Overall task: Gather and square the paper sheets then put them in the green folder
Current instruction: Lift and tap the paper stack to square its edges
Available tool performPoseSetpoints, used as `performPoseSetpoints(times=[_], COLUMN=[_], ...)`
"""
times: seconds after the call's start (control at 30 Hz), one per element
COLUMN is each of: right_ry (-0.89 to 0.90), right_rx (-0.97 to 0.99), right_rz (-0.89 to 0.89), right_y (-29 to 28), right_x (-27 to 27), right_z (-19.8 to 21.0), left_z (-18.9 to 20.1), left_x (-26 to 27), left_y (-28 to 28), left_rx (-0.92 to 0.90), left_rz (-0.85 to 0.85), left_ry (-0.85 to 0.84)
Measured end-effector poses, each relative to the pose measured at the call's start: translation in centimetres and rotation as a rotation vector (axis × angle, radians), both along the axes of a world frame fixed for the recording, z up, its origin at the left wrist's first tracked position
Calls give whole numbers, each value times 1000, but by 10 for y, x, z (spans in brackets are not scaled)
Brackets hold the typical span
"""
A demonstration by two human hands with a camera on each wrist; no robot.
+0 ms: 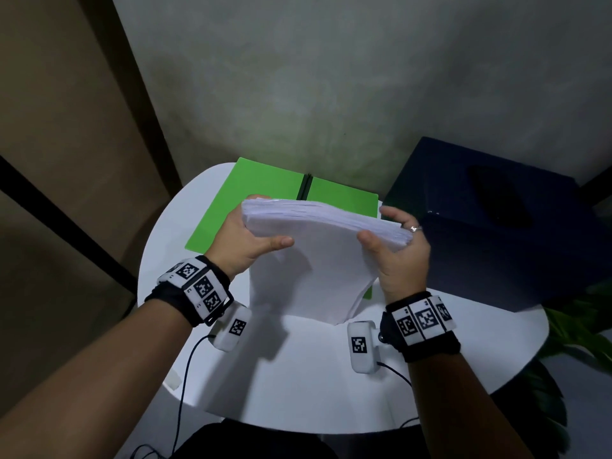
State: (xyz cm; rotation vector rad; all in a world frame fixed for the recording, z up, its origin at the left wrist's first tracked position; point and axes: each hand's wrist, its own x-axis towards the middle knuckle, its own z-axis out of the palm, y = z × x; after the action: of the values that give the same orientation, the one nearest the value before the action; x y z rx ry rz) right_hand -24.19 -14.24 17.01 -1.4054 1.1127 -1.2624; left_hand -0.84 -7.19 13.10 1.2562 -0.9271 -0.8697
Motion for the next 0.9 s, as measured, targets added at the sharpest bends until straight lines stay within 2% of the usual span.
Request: performPoseSetpoints(times=[0.13, 0.23, 0.3, 0.43, 0.5, 0.6, 0.67, 0.77, 0.83, 0.9], right_ry=[-47, -76, -141, -5, -21, -27, 17, 68, 49, 40], right_rx=[24, -1, 8, 73, 116, 33, 62, 209, 202, 165], right_rz=[-133, -199, -171, -37, -29, 27, 57, 4, -24, -18], right_y=[-1, -4, -3, 6, 8, 8, 9, 11, 9, 4], right_x=[8, 10, 8, 3, -1, -13, -19, -10, -4, -1], right_z=[7, 10, 4, -14, -12, -11, -22, -41, -42, -34], left_z=[-1, -3, -4, -4, 1, 8, 4, -11, -11, 4], left_x=[-5, -4, -6, -11, -14, -12, -14, -25, -25, -17], left_y=[0, 0, 0, -5, -5, 4, 12, 15, 12, 11], left_rx=[44, 34, 45, 46, 23, -38, -6, 104, 120, 78], left_rz=[-3, 30, 46, 116, 149, 198, 181, 130, 166, 258], left_ry=[-73, -41, -41, -51, -49, 11, 38, 22, -2, -111])
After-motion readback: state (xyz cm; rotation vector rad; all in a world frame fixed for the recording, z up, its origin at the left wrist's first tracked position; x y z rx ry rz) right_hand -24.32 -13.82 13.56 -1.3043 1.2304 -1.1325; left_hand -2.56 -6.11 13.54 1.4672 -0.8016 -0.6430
